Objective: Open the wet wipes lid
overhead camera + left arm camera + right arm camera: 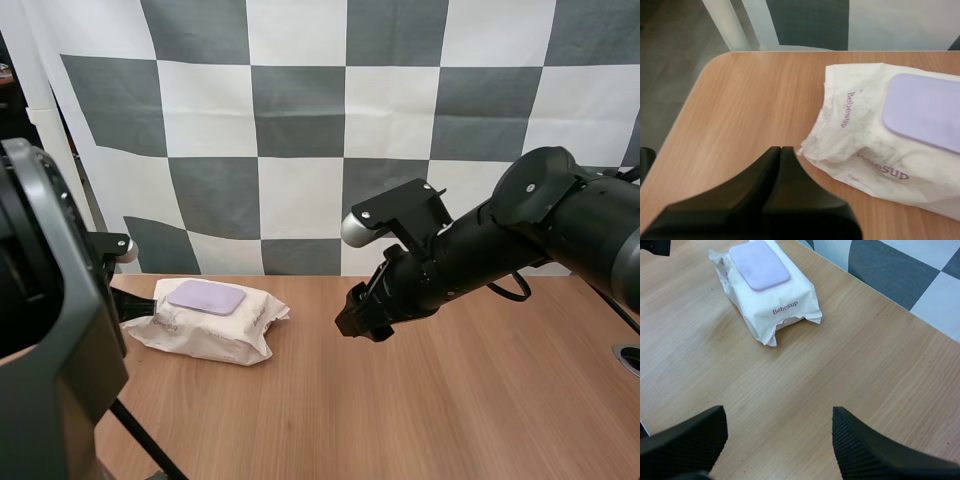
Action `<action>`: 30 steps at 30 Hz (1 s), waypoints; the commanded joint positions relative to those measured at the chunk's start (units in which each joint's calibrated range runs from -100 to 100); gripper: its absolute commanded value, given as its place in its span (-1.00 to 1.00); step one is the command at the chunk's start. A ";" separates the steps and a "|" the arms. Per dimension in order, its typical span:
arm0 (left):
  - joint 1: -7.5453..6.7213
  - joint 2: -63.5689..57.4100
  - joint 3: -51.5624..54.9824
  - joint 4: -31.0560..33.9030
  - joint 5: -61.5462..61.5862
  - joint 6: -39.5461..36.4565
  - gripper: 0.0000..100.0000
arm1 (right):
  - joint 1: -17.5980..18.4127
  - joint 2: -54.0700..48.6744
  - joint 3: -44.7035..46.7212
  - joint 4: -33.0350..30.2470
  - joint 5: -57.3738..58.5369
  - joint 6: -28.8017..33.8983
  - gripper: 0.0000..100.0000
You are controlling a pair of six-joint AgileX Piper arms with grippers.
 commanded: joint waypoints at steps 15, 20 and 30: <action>0.01 10.66 0.71 2.06 -31.71 -4.24 -1.00 | 0.03 -0.01 0.06 -0.18 2.23 0.03 1.00; 0.01 13.21 -0.11 2.06 -37.08 -1.79 -0.07 | 0.03 -0.01 0.06 -0.18 2.23 0.03 1.00; 0.01 10.70 -0.11 2.06 -31.36 3.53 1.00 | 0.03 -0.01 0.06 -0.07 2.21 0.03 1.00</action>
